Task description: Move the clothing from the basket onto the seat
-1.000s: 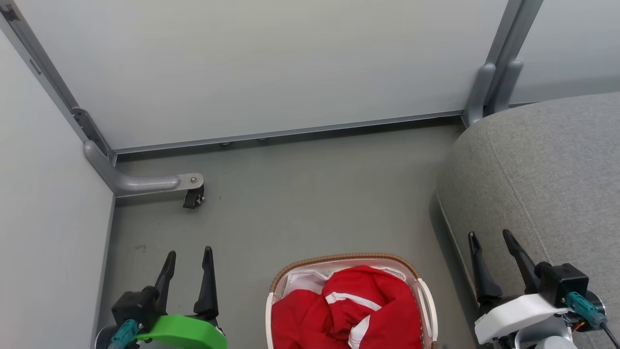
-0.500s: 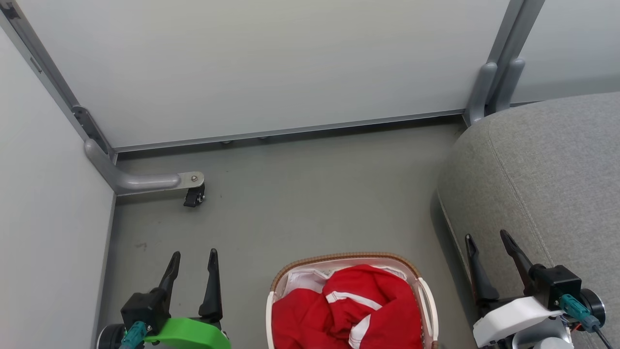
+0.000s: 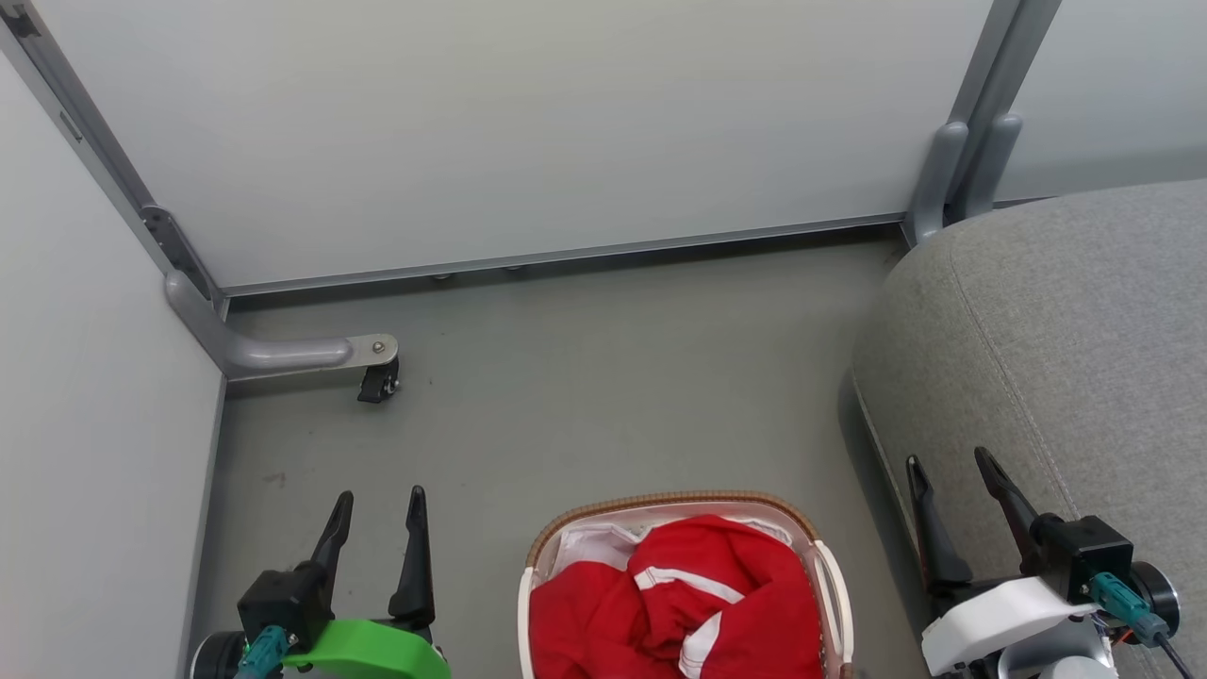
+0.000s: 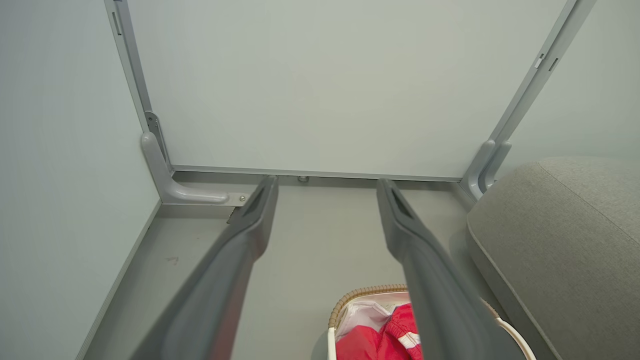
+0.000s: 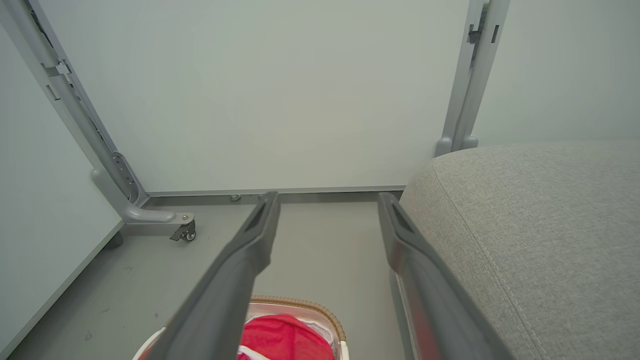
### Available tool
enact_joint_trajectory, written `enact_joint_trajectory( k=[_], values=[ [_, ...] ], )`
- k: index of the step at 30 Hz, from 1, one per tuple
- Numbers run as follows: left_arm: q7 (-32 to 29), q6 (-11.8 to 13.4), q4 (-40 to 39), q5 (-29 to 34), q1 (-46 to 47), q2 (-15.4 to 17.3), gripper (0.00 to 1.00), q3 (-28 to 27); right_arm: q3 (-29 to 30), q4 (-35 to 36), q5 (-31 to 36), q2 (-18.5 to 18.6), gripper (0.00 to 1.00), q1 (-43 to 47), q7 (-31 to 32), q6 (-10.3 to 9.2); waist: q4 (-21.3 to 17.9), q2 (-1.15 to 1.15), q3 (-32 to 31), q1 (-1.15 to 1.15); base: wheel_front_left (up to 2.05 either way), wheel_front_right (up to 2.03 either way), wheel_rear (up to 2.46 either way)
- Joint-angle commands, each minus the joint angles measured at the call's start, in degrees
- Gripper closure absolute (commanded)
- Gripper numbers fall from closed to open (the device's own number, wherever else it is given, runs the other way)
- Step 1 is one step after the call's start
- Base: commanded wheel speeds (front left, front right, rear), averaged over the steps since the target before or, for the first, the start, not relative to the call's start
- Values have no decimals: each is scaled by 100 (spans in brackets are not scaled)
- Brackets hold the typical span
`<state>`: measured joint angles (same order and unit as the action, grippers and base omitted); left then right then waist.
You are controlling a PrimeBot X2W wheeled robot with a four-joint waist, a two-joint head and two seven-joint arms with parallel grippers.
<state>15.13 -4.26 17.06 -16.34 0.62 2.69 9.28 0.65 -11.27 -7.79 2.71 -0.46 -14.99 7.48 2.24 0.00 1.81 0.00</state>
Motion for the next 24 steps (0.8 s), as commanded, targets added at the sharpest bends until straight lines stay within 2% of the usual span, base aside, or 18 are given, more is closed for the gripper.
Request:
enact_joint_trajectory(
  k=[1,13,24],
  values=[
    [4,19,8,22,-26,36,0,-5,7,7,24,33,0,48,-30,2,-5,0,2,0,0,0,0],
    [3,-35,-94,174,106,34,0,118,3,103,24,33,0,-97,-30,1,-108,0,213,0,0,0,0],
    [3,-143,-227,731,830,33,0,727,-24,296,-20,29,0,-649,-29,1,-619,0,1189,0,0,0,0]
  ],
)
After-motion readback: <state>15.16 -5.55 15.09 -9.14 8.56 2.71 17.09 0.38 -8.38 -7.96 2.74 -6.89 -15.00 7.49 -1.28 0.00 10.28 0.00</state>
